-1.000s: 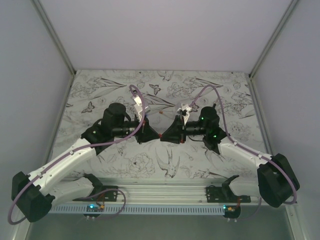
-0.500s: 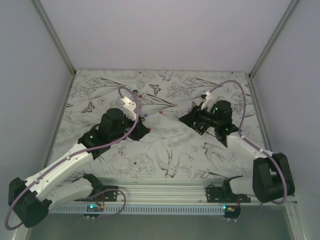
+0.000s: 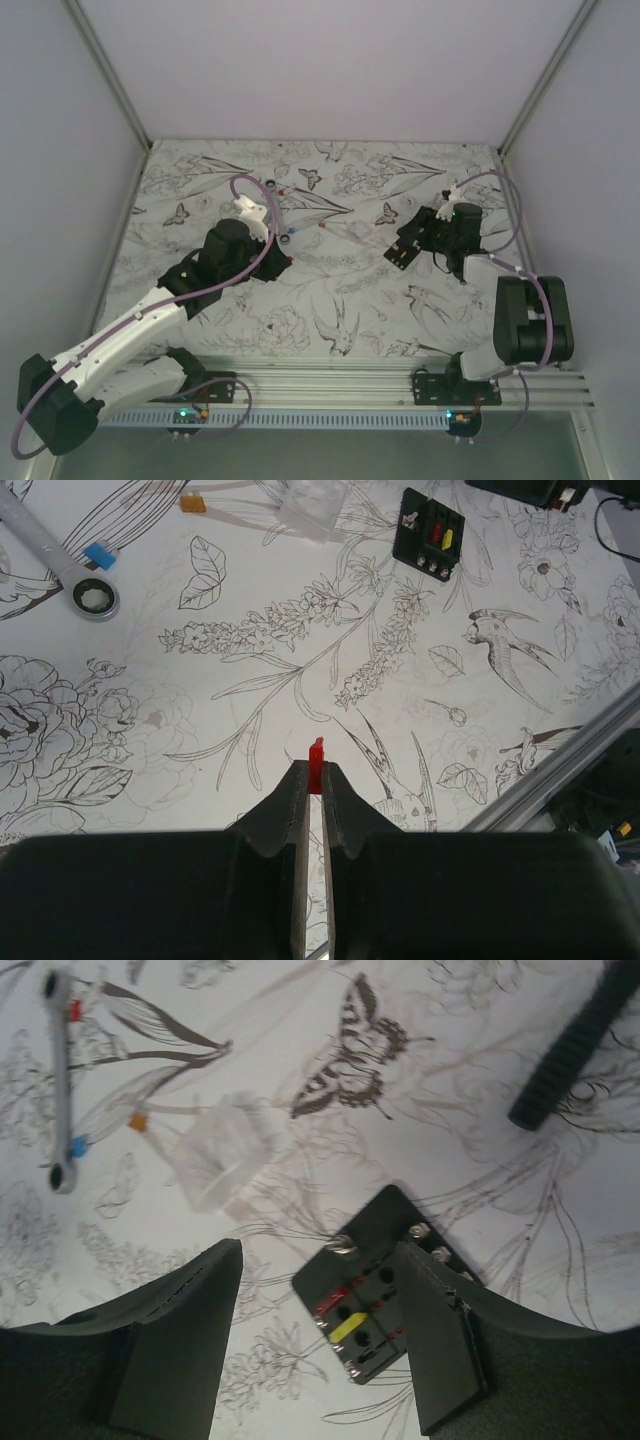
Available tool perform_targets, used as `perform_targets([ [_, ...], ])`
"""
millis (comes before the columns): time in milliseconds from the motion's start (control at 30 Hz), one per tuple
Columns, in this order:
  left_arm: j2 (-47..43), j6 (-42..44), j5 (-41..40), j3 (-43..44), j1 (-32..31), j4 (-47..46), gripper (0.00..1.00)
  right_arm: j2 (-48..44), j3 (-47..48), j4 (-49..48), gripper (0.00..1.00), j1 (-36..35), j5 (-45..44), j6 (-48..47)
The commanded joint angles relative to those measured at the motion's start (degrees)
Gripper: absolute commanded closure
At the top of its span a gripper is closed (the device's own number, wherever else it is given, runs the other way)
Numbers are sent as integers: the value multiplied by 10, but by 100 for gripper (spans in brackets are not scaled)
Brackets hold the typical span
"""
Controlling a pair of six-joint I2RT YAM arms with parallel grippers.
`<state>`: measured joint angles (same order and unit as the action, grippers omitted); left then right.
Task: Snap on the fuse box
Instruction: Move the fuse box base at the center of the board.
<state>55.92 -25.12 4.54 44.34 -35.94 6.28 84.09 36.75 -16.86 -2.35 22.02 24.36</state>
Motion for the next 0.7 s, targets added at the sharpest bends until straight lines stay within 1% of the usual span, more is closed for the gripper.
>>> perform_targets([
  [0,3,-11,-11,-6,3,11,100,46,42,15,32,11,-31,1],
  [133,0,-11,-14,-7,3,12,100,77,49,26,32,11,-28,0],
  [367,1,-9,-11,-10,3,13,100,84,35,47,36,6,13,-8],
  [467,-2,-8,-10,-11,3,14,100,90,31,56,38,-5,35,-15],
  [667,-11,-9,-8,-16,3,15,100,105,31,78,43,-51,56,-34],
])
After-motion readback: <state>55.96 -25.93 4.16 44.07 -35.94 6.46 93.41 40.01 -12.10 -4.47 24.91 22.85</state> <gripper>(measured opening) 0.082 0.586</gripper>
